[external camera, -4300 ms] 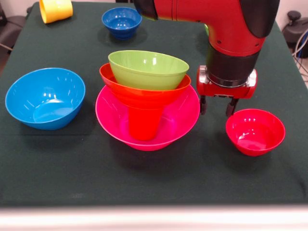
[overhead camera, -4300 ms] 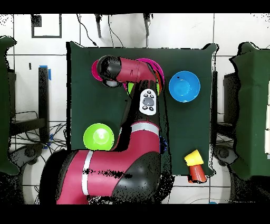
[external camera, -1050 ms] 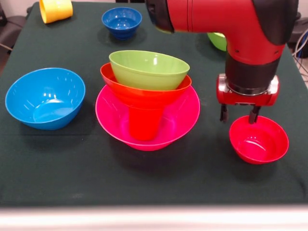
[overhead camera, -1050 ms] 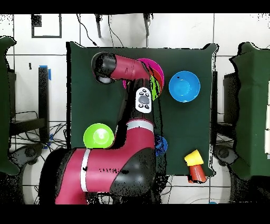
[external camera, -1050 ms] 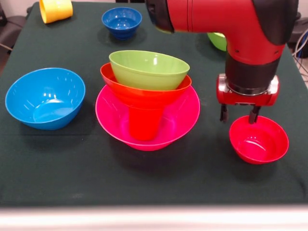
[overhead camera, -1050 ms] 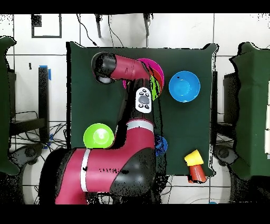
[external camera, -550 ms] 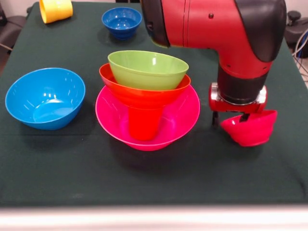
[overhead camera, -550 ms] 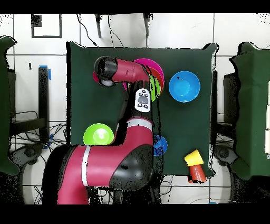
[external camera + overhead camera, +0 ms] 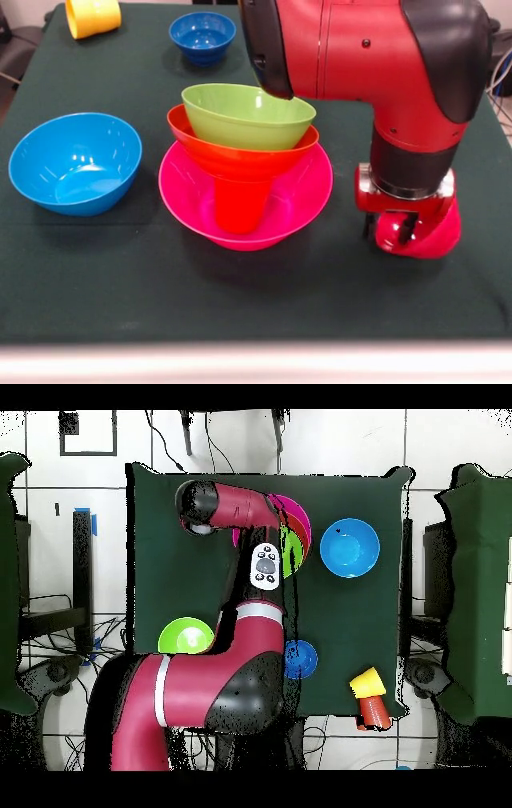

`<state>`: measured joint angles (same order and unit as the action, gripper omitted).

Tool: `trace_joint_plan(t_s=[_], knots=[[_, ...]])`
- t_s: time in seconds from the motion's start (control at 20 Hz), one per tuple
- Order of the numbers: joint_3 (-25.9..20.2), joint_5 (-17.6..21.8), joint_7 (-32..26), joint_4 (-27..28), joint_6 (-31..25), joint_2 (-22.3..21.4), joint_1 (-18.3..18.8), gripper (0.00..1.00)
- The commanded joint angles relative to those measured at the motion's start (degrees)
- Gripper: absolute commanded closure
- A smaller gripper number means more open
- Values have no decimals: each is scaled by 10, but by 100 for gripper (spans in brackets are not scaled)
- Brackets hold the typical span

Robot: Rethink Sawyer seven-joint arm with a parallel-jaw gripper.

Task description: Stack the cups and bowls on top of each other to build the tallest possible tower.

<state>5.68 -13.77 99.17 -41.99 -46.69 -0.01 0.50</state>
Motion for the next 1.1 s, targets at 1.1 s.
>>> trace_joint_plan(t_s=[1.1], knots=[[-21, 3, 54, 88, -113, 28, -1, 100]])
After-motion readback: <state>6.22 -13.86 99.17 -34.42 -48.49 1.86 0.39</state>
